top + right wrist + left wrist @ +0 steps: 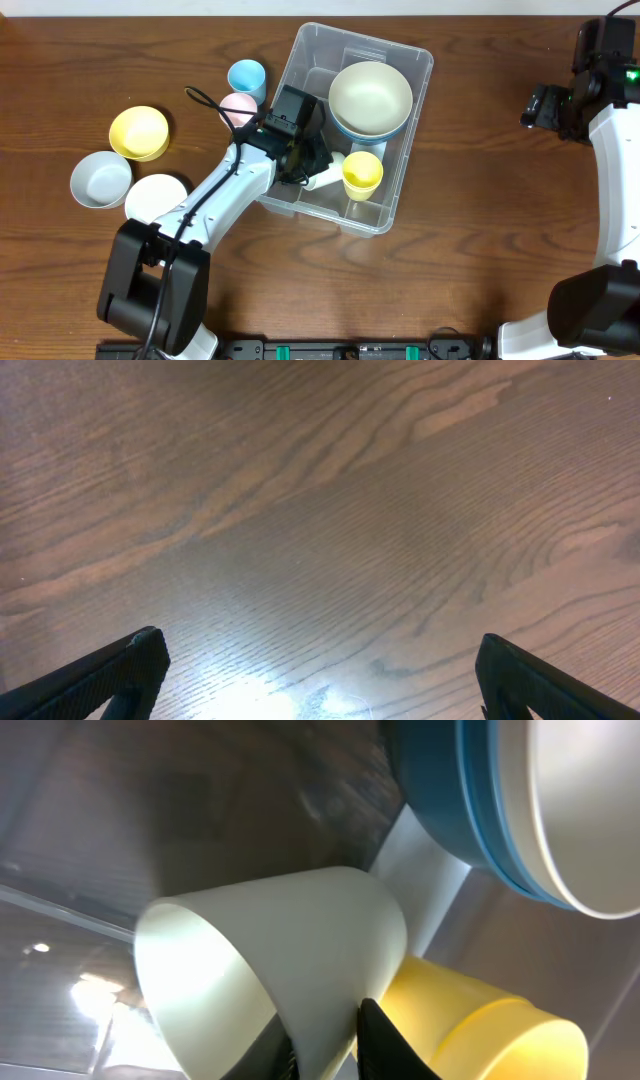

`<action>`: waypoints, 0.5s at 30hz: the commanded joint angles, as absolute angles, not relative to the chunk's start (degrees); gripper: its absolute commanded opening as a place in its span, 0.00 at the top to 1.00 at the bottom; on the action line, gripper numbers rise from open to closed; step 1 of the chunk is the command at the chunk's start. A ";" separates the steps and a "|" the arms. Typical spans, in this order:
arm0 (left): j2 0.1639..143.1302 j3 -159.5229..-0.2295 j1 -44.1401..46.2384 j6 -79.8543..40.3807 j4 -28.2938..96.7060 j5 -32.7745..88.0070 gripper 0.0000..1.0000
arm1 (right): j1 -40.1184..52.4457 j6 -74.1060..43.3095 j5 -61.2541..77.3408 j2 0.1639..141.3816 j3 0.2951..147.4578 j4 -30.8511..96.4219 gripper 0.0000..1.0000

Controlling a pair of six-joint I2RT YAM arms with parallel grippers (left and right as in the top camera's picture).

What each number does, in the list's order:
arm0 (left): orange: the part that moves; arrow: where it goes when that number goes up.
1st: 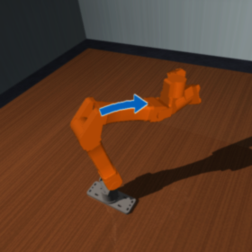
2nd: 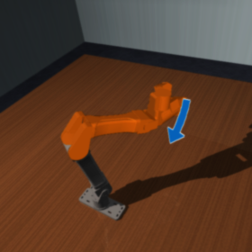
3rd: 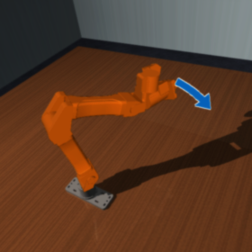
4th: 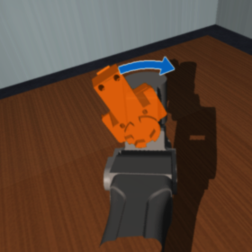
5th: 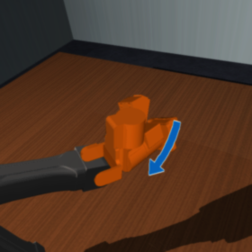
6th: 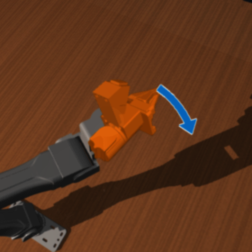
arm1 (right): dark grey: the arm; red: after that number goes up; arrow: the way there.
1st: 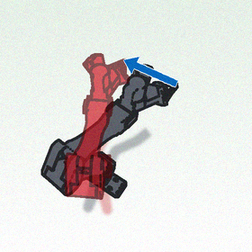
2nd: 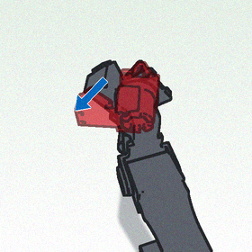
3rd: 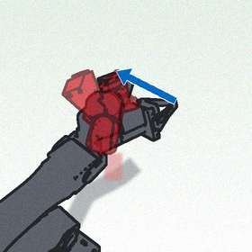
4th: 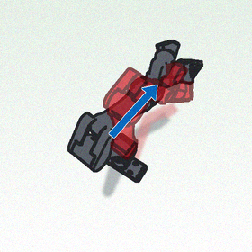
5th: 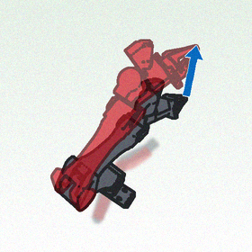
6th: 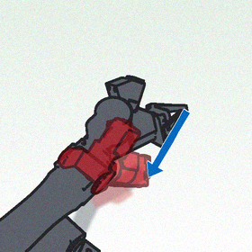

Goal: Pack container

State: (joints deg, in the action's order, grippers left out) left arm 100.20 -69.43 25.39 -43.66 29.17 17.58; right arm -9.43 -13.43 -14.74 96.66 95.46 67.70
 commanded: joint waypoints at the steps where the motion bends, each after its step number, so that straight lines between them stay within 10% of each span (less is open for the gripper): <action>1: 100.86 -68.73 25.41 -43.81 29.02 17.54 0.85 | -9.74 -14.33 -14.74 95.74 96.20 67.70 0.01; 15: 100.71 -70.13 25.41 -35.24 28.18 17.52 0.94 | -9.74 -14.33 -14.74 95.72 96.20 67.70 0.01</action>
